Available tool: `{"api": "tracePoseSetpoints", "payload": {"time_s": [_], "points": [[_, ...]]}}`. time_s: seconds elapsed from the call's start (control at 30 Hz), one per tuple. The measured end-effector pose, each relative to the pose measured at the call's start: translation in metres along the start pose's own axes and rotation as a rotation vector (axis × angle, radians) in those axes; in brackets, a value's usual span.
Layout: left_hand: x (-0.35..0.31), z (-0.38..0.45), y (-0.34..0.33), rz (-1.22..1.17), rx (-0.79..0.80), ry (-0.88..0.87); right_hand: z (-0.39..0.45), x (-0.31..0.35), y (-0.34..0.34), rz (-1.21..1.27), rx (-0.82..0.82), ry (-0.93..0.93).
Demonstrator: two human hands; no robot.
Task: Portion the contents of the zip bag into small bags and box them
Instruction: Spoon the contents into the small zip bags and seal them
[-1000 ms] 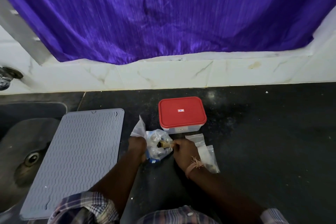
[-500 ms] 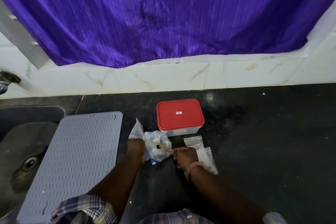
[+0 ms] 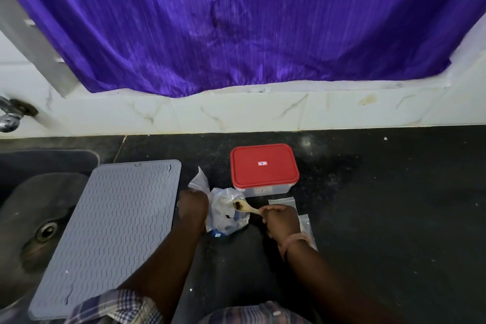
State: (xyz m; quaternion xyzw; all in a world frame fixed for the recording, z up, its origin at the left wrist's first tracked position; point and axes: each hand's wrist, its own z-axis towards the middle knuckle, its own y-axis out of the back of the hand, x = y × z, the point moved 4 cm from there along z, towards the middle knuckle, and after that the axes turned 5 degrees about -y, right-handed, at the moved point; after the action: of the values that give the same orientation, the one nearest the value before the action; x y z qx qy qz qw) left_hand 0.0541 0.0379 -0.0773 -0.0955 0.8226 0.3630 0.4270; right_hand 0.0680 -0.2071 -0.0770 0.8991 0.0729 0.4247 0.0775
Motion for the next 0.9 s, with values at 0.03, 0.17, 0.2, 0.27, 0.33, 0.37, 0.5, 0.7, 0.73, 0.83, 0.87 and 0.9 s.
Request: {"api": "tracePoseSetpoints", "payload": {"time_s": [0.03, 0.17, 0.2, 0.27, 0.33, 0.37, 0.5, 0.7, 0.73, 0.83, 0.87, 0.9], "points": [[-0.004, -0.004, 0.004, 0.0, -0.024, -0.018, -0.001, 0.001, 0.001, 0.0, -0.004, 0.01], [-0.012, -0.017, 0.018, -0.006, -0.134, -0.044, -0.006, 0.008, 0.001, -0.019, -0.038, 0.062], [-0.014, -0.02, 0.021, 0.013, -0.177, -0.058, -0.008, 0.01, 0.002, -0.021, -0.042, 0.07], [-0.018, -0.023, 0.027, 0.08, -0.249, -0.128, -0.012, 0.014, 0.002, -0.021, -0.044, 0.09], [-0.02, -0.024, 0.032, 0.091, -0.267, -0.204, -0.017, 0.021, 0.002, -0.019, -0.053, 0.134], [-0.022, -0.025, 0.033, 0.095, -0.265, -0.235, -0.02, 0.026, 0.002, -0.014, -0.059, 0.16], [-0.026, -0.023, 0.032, 0.197, -0.235, -0.268, -0.037, 0.055, -0.01, -0.028, -0.034, 0.305], [-0.034, -0.034, 0.025, 0.285, -0.092, -0.431, -0.051, 0.082, -0.036, -0.111, -0.053, 0.424], [-0.035, -0.037, 0.025, 0.291, -0.088, -0.441, -0.053, 0.084, -0.039, -0.13, -0.06, 0.443], [-0.038, -0.05, 0.029, 0.236, -0.127, -0.459, -0.056, 0.088, -0.044, -0.221, -0.08, 0.498], [-0.039, -0.053, 0.029, 0.218, -0.137, -0.463, -0.057, 0.088, -0.045, -0.265, -0.083, 0.517], [-0.04, -0.057, 0.032, 0.19, -0.149, -0.459, -0.058, 0.088, -0.047, -0.311, -0.085, 0.547]]}}
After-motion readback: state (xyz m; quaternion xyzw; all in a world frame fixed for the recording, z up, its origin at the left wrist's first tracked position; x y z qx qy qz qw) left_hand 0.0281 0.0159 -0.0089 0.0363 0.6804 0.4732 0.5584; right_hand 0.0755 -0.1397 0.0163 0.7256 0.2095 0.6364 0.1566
